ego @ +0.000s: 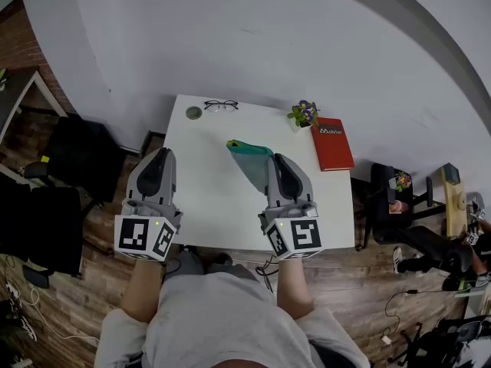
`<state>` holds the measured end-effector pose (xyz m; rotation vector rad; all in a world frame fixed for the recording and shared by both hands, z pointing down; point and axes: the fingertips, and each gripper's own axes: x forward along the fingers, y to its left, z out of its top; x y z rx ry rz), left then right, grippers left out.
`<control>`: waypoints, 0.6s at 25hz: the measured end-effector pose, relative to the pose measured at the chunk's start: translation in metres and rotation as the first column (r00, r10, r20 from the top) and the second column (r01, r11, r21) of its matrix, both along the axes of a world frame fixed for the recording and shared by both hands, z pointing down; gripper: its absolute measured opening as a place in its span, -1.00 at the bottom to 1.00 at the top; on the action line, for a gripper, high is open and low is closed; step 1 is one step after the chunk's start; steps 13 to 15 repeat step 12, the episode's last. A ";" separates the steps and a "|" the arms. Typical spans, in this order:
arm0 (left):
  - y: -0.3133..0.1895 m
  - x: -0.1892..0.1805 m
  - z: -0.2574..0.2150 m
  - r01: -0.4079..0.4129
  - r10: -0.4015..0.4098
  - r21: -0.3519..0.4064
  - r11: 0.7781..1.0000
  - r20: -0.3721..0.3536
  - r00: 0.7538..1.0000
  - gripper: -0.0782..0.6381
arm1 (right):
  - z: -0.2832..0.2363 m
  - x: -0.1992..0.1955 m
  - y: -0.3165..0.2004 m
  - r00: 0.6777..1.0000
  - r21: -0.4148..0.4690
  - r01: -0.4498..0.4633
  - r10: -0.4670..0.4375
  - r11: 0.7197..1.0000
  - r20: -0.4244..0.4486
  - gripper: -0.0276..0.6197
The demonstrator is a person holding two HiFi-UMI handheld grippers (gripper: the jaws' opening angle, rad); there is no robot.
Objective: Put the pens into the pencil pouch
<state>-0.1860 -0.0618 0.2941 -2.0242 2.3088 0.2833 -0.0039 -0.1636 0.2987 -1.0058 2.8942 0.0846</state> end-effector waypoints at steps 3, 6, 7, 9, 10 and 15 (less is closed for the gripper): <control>0.004 0.003 0.000 0.002 -0.002 0.004 1.000 -0.001 1.000 -0.65 | -0.001 0.002 0.004 1.000 0.004 0.004 -0.004 1.000 0.002 -0.75; 0.007 0.005 -0.001 0.001 -0.001 0.006 1.000 0.000 1.000 -0.65 | -0.003 0.002 0.008 1.000 0.013 0.015 -0.015 1.000 -0.003 -0.75; 0.008 0.005 -0.001 0.001 -0.001 0.006 1.000 0.001 1.000 -0.65 | -0.004 0.002 0.010 1.000 0.016 0.018 -0.018 1.000 -0.005 -0.75; 0.010 0.007 -0.002 0.001 -0.001 0.005 1.000 0.002 1.000 -0.65 | -0.004 0.003 0.012 1.000 0.019 0.020 -0.020 1.000 -0.002 -0.75; 0.010 0.007 -0.002 0.002 -0.002 0.006 1.000 0.002 1.000 -0.65 | -0.005 0.004 0.012 1.000 0.019 0.019 -0.019 1.000 0.000 -0.75; 0.011 0.009 -0.002 0.004 -0.004 0.007 1.000 0.002 1.000 -0.65 | -0.005 0.006 0.014 1.000 0.020 0.019 -0.019 1.000 0.003 -0.75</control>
